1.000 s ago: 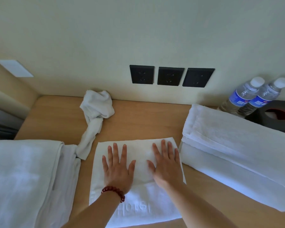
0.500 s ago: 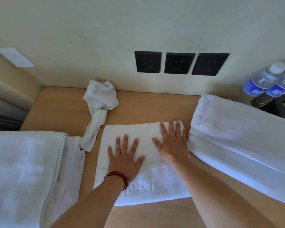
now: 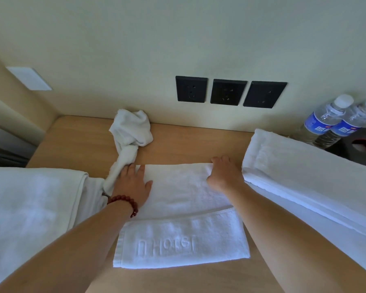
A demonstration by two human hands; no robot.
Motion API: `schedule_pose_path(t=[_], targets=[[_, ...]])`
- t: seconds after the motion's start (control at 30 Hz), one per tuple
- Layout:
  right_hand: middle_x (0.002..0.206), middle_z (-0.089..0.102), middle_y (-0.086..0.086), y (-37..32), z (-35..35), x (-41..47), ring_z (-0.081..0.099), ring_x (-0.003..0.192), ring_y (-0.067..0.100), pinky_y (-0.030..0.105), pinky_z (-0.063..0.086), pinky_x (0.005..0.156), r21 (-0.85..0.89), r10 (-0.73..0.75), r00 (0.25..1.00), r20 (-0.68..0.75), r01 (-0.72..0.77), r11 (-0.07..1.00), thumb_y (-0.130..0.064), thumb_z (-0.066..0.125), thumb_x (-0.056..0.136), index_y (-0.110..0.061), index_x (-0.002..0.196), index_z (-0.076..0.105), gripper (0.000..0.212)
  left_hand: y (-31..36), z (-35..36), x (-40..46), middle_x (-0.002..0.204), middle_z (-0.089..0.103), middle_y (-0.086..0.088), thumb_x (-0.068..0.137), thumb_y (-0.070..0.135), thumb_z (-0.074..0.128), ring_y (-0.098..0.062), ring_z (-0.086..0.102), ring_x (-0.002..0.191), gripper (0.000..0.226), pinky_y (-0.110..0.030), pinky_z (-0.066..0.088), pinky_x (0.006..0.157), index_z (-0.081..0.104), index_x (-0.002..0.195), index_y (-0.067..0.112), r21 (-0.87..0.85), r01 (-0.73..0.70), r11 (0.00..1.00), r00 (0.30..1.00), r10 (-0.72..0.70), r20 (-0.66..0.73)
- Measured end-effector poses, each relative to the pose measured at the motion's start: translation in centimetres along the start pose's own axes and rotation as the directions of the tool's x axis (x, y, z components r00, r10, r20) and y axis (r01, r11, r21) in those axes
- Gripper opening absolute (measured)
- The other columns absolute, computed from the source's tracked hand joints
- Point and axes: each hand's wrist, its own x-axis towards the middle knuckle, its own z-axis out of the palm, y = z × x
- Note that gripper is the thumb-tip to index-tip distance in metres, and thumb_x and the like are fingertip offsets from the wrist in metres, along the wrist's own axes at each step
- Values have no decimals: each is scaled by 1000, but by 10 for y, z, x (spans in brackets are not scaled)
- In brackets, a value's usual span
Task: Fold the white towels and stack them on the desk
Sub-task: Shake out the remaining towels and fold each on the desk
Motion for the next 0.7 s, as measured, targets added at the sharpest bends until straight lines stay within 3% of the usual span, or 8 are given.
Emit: schedule_pose_path(t=[0.13, 0.23, 0.3, 0.4, 0.5, 0.63, 0.7], targets=[[110, 44, 5, 2, -22, 12, 46, 100, 22, 33, 45, 76, -109, -44, 990, 136, 59, 992, -8, 58, 85, -15, 121, 50, 38, 2, -6, 18, 149, 41, -9, 99, 46, 44, -31, 36, 137, 55, -43, 33, 114, 41, 147, 20, -52, -16, 999, 1000, 16, 3], [107, 51, 6, -1, -29, 19, 51, 83, 17, 29, 43, 61, -225, -46, 976, 212, 94, 970, -1, 52, 85, -13, 95, 51, 15, 4, -15, 30, 144, 42, -12, 99, 46, 46, -32, 40, 132, 52, -41, 36, 110, 42, 145, 22, -94, 0, 996, 999, 3, 37], [104, 52, 8, -4, -29, 21, 49, 75, 15, 27, 39, 53, -294, -29, 970, 240, 101, 951, 1, 51, 85, -14, 80, 48, 15, 5, -20, 34, 138, 51, -12, 100, 43, 49, -30, 49, 125, 47, -37, 41, 103, 46, 141, 20, -195, 38, 980, 996, -22, 87], [90, 53, 6, -6, -26, 23, 46, 66, 13, 25, 37, 50, -339, -9, 967, 254, 98, 936, 2, 52, 87, -12, 75, 51, 19, 1, -22, 41, 133, 57, -11, 100, 44, 52, -28, 56, 118, 47, -33, 45, 93, 49, 136, 14, -306, 128, 943, 970, -55, 236], [75, 59, 1, -8, -28, 27, 55, 63, 15, 26, 43, 51, -368, 27, 957, 288, 84, 926, -1, 61, 87, -10, 81, 63, 11, -7, -30, 46, 137, 53, -11, 97, 53, 54, -27, 54, 120, 60, -31, 42, 89, 47, 139, 11, -232, 123, 965, 932, -32, 361], [70, 60, -1, -10, -28, 27, 56, 61, 15, 26, 45, 52, -364, 28, 961, 276, 77, 928, -4, 67, 87, -12, 75, 61, 16, -2, -40, 49, 136, 56, -8, 94, 57, 55, -25, 55, 122, 69, -31, 46, 95, 45, 145, 12, -68, 61, 996, 923, -31, 385], [71, 60, -1, -9, -28, 25, 56, 60, 14, 25, 43, 49, -351, 18, 966, 259, 77, 933, -3, 64, 88, -13, 76, 61, 16, -1, -45, 49, 131, 59, -7, 85, 62, 65, -24, 58, 114, 78, -32, 50, 91, 48, 142, 12, -38, 82, 996, 908, -59, 414]])
